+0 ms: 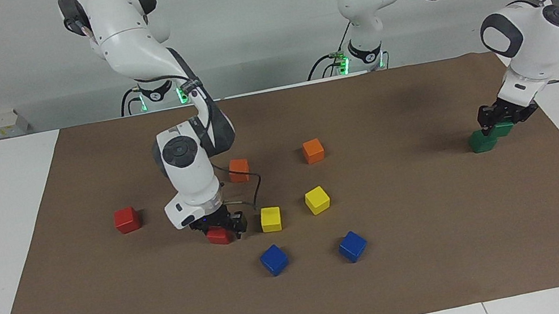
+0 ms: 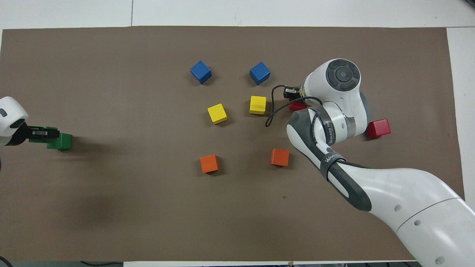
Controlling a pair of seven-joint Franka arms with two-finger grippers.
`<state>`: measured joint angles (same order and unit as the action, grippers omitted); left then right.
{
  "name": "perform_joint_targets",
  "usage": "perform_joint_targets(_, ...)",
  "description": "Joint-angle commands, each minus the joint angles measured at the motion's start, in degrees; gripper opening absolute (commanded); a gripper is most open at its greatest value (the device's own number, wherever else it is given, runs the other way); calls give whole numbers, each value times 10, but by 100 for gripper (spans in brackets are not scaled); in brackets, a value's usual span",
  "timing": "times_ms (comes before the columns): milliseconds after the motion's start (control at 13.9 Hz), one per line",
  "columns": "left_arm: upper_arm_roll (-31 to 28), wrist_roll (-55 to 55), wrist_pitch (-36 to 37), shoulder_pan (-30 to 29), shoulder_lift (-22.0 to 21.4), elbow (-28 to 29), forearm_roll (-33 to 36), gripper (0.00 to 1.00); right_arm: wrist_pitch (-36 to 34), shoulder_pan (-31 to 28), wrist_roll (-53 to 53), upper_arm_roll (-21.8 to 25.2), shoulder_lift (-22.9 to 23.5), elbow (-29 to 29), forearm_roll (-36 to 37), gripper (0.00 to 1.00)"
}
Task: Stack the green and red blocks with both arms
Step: 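Lower each held block onto its matching placed block with both grippers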
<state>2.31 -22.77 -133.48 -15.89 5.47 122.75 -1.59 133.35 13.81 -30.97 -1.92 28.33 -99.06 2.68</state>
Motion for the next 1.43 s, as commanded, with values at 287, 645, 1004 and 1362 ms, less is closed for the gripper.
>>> perform_joint_targets(287,3,-15,-24,-7,-2,21,-14,0,-163,-80,155,-5,-76,44,2,0)
perform_joint_targets(645,3,-15,-24,-10,9,21,-14,0,-90,-131,288,-4,-243,-191,0,0)
perform_joint_targets(1004,2,-21,-25,-10,10,21,-14,0,-47,-221,423,-5,-265,-244,0,0)
perform_joint_targets(1362,1,-52,-28,-11,10,23,-14,100,5,-234,442,-5,-261,-269,0,0)
